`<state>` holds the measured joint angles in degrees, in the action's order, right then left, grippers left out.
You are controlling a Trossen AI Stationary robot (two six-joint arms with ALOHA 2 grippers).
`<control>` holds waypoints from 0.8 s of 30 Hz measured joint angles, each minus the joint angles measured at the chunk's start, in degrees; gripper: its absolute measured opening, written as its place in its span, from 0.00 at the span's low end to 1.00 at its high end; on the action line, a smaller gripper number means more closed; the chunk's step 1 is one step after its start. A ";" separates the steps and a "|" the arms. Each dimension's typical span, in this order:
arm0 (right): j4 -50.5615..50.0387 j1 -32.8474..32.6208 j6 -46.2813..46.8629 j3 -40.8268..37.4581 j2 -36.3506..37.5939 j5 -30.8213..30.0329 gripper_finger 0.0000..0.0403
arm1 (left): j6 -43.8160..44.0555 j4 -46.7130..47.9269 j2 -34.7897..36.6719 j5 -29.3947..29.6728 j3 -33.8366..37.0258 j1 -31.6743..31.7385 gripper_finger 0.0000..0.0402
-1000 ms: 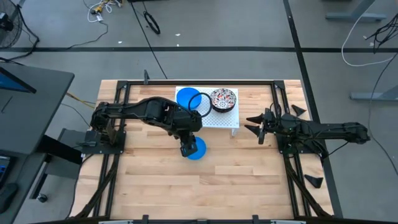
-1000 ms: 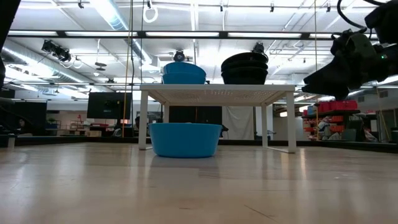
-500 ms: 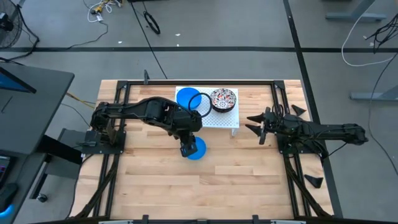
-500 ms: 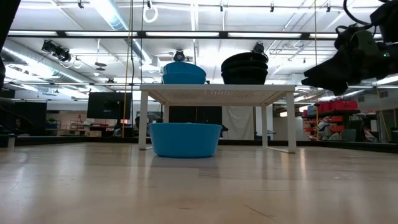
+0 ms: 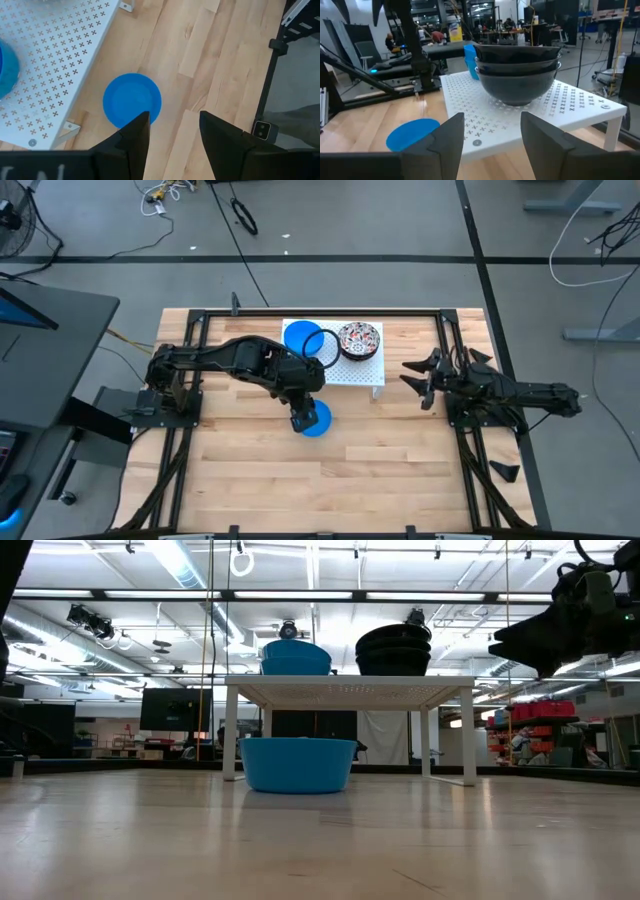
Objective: Pick & Place Mini bowls
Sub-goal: Stack the blue bowl on top of the other blue bowl on the shelf
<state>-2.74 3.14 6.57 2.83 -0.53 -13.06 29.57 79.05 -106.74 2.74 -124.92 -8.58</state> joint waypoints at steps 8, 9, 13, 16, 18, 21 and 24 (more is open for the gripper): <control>-1.31 0.04 -0.02 0.42 0.57 -1.10 0.49 | 3.07 -0.09 -0.02 0.11 0.02 -0.02 0.44; -1.29 0.04 0.29 0.42 0.57 -1.23 0.49 | 3.39 -0.09 -0.02 0.31 0.03 -0.02 0.44; -1.22 0.04 2.60 0.42 0.57 -1.37 0.49 | 4.79 -0.13 -0.09 0.45 1.34 0.00 0.44; -1.09 0.04 3.54 0.42 0.57 -1.35 0.49 | 7.50 -0.03 -0.09 1.42 3.08 -0.02 0.44; -1.09 0.04 3.50 0.42 0.57 -1.33 0.49 | 9.75 0.00 -0.09 2.54 4.69 0.02 0.44; -1.09 0.04 3.49 0.42 0.55 -1.33 0.49 | 14.17 -0.05 -0.09 3.74 7.35 0.10 0.44; -1.11 0.04 3.48 0.44 0.55 -1.33 0.49 | 19.29 0.09 -0.09 4.46 10.78 0.15 0.44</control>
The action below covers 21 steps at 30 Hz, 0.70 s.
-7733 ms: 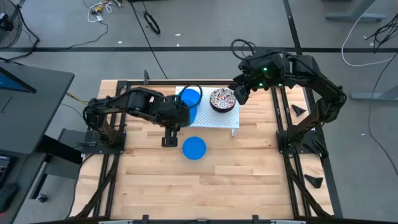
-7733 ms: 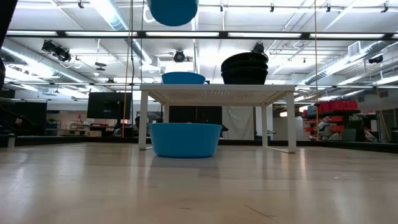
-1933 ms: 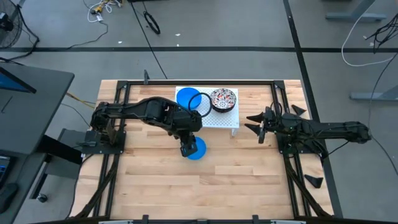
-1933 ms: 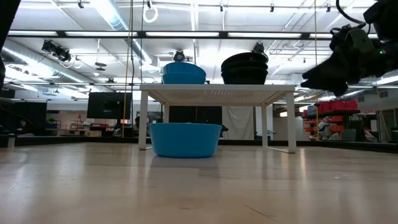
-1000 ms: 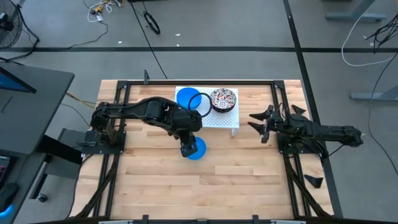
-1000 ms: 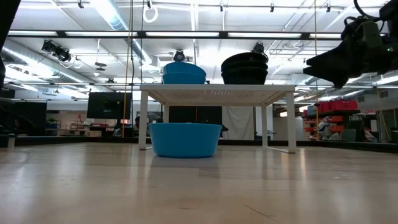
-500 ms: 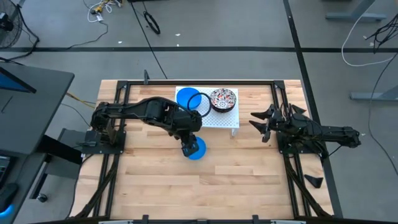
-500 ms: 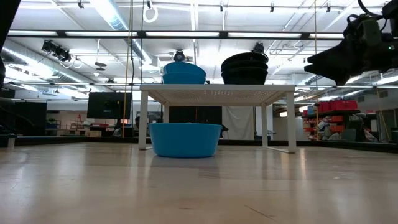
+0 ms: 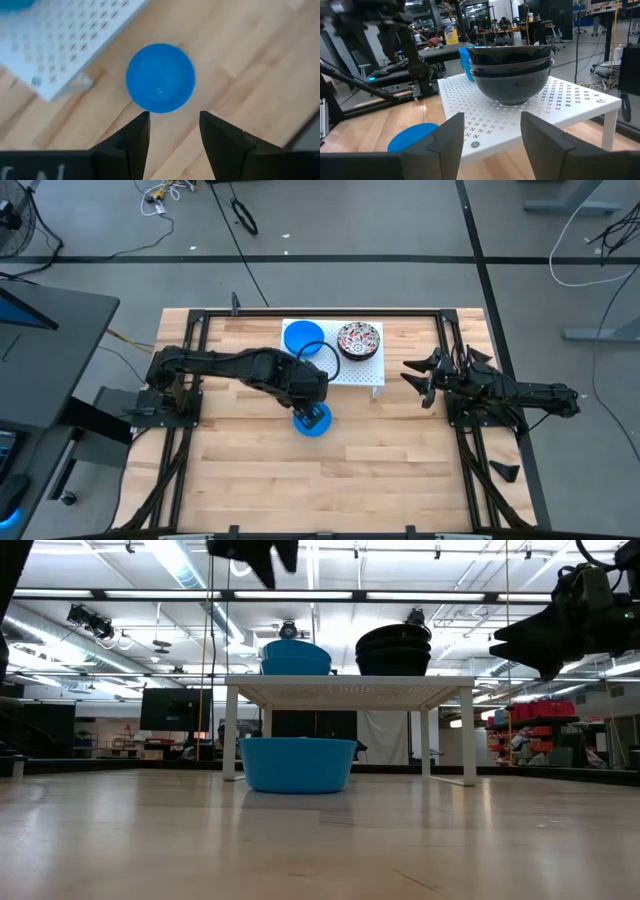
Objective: Pick & Place Mini bowls
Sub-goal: Stack the blue bowl on top of the other blue bowl on the shelf
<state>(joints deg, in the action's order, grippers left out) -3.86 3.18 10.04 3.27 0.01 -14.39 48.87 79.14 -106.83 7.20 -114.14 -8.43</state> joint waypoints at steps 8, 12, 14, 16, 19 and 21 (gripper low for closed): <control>0.00 0.00 0.00 0.00 0.00 0.02 0.49 | 19.16 -0.06 0.00 -1.04 7.96 0.00 0.44; 0.00 0.00 0.00 0.00 0.00 0.04 0.49 | 22.17 -1.65 0.02 -0.77 11.20 -0.15 0.44; 0.00 0.00 -0.02 0.00 0.00 0.04 0.49 | 23.94 -3.08 0.00 -0.52 12.86 -0.15 0.44; 0.00 0.00 -0.02 0.00 0.00 0.04 0.49 | 25.97 -5.40 0.08 -0.24 14.59 -0.17 0.44; 0.00 0.00 -0.02 0.02 0.00 0.04 0.49 | 29.04 -7.49 0.04 -0.15 16.77 -0.15 0.44; 0.00 0.00 -0.02 0.02 0.00 0.04 0.49 | 31.22 -9.39 0.10 -0.13 18.29 -0.15 0.44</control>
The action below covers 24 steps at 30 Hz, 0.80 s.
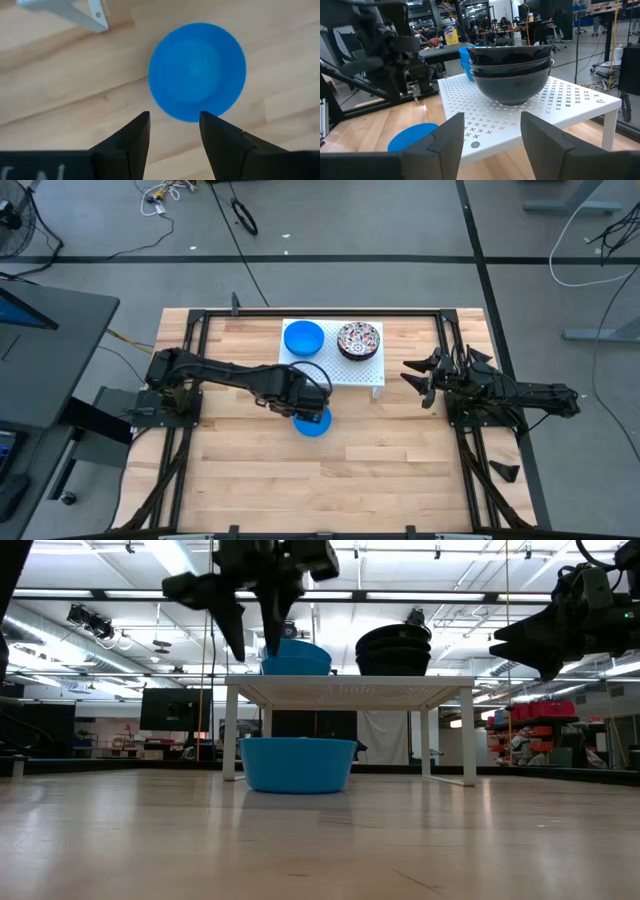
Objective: Pick & Place Mini bowls
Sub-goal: Stack the blue bowl on top of the other blue bowl on the shelf
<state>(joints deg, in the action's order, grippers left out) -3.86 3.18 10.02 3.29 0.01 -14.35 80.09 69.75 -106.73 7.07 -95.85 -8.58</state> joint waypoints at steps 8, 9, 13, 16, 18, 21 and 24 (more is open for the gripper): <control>0.00 0.00 0.00 0.04 0.00 0.00 0.49 | 9.45 -7.72 -0.05 -0.86 7.72 -0.24 0.44; 0.00 0.00 0.00 0.04 0.00 0.00 0.49 | 10.42 -8.79 -0.05 -0.86 8.56 -0.37 0.44; 0.00 0.00 0.00 0.04 0.00 0.02 0.49 | 14.52 -10.63 -0.05 -0.87 11.60 -1.00 0.44; 0.00 0.00 0.00 0.04 0.00 0.02 0.49 | 16.71 -11.63 -0.19 -0.83 13.70 -1.36 0.44; 0.00 0.00 0.00 0.04 0.00 0.02 0.49 | 17.24 -13.30 -0.21 -0.14 15.15 -1.48 0.44; 0.00 0.00 0.00 0.04 0.00 0.02 0.49 | 17.27 -16.19 -0.22 1.56 17.04 -1.65 0.44; 0.00 0.00 -0.01 0.04 0.00 0.02 0.49 | 17.29 -18.67 -0.23 3.33 18.19 -1.66 0.44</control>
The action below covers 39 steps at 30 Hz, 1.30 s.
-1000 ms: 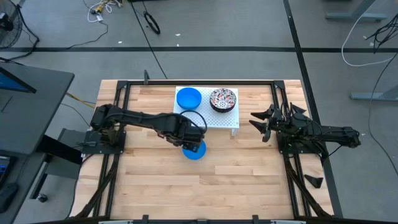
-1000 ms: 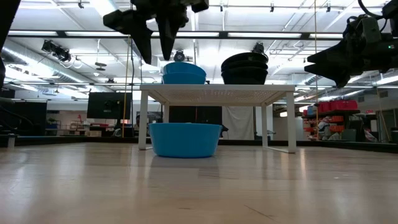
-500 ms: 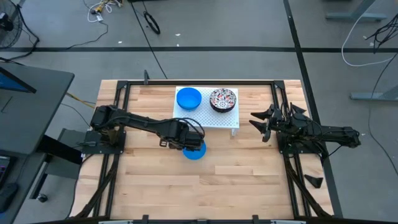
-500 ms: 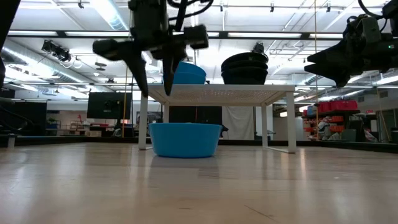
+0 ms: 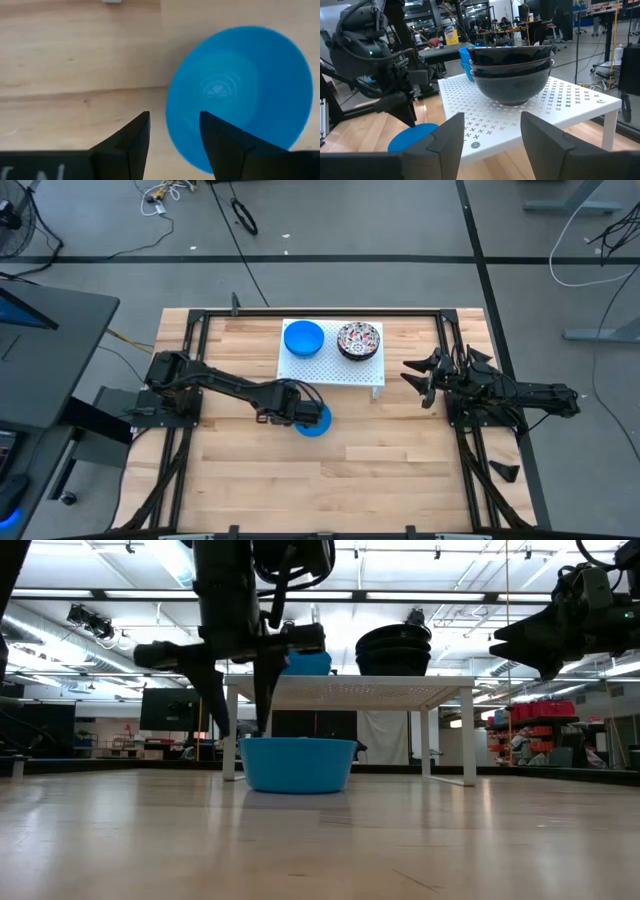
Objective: Pick & Place Mini bowls
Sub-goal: Stack the blue bowl on top of the other blue bowl on the shelf
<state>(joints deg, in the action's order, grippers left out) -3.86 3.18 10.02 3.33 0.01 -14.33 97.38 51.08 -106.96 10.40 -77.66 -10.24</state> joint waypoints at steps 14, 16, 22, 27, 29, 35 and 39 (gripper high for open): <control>0.04 0.00 -0.02 0.00 0.00 0.07 0.49 | -0.32 -5.69 -7.28 -1.21 0.52 -1.29 0.44; 0.04 0.00 -0.02 0.00 0.00 0.05 0.49 | -0.07 -5.87 -7.34 -1.19 0.49 -1.65 0.44; 0.04 -0.01 -0.02 0.00 0.00 0.04 0.49 | 0.69 -5.88 -7.48 -1.23 0.48 -2.59 0.44; 0.04 0.00 -0.02 0.00 0.00 0.02 0.49 | 0.68 -5.82 -7.48 -2.38 0.48 -3.79 0.37; 0.04 -0.02 -0.02 0.00 0.00 0.02 0.49 | 0.52 -5.82 -7.48 -2.81 0.48 -4.21 0.32; 0.04 -0.01 -0.02 0.00 0.00 0.01 0.49 | -2.32 -5.88 -7.48 -4.84 0.48 -5.48 0.12; 0.04 0.00 -0.02 0.00 0.00 0.02 0.49 | -3.75 -6.18 -7.37 -6.18 0.39 -6.79 0.02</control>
<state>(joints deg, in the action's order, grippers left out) -3.81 3.18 10.00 3.33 0.01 -14.31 93.63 44.91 -114.32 4.22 -77.28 -17.02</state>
